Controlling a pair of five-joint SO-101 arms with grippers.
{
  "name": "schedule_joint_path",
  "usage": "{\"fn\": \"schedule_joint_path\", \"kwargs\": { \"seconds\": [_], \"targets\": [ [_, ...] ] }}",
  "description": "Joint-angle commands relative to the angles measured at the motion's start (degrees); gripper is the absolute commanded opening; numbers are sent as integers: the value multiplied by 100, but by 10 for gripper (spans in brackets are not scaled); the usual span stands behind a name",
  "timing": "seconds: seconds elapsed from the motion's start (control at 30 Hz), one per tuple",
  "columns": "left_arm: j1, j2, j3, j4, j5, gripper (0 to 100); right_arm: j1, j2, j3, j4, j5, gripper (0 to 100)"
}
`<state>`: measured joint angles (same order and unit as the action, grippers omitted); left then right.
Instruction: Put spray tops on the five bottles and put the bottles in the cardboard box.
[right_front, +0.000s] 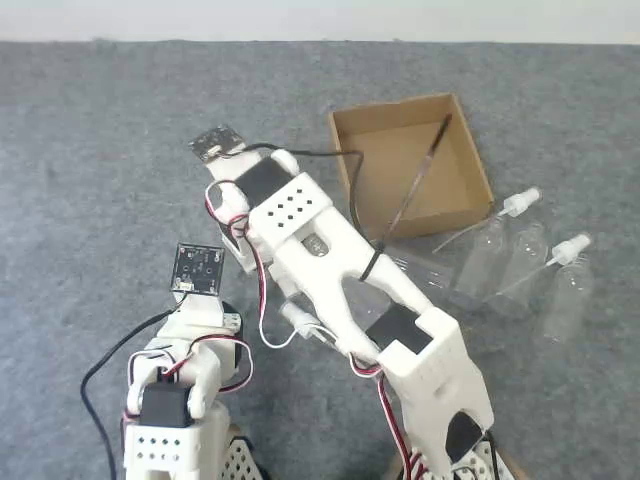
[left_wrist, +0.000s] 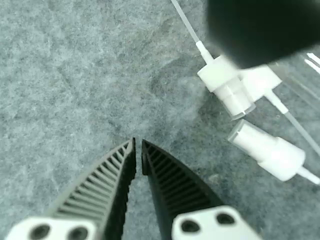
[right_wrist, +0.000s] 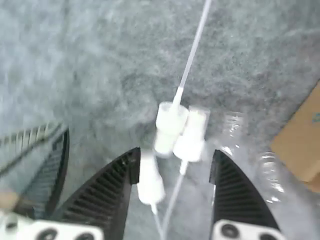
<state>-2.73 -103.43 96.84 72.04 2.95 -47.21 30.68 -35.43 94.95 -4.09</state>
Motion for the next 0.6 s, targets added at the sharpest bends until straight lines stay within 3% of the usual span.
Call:
{"fn": "schedule_joint_path", "kwargs": {
  "seconds": [0.0,0.3,0.57],
  "targets": [
    [-18,-88,-31,26,9,12,92,-110,-879,743,870,191],
    [-18,-88,-31,26,9,12,989,-971,-1011,804,905,191],
    [-18,-88,-31,26,9,12,3029,-2290,-765,813,1547,191]
  ]
}}
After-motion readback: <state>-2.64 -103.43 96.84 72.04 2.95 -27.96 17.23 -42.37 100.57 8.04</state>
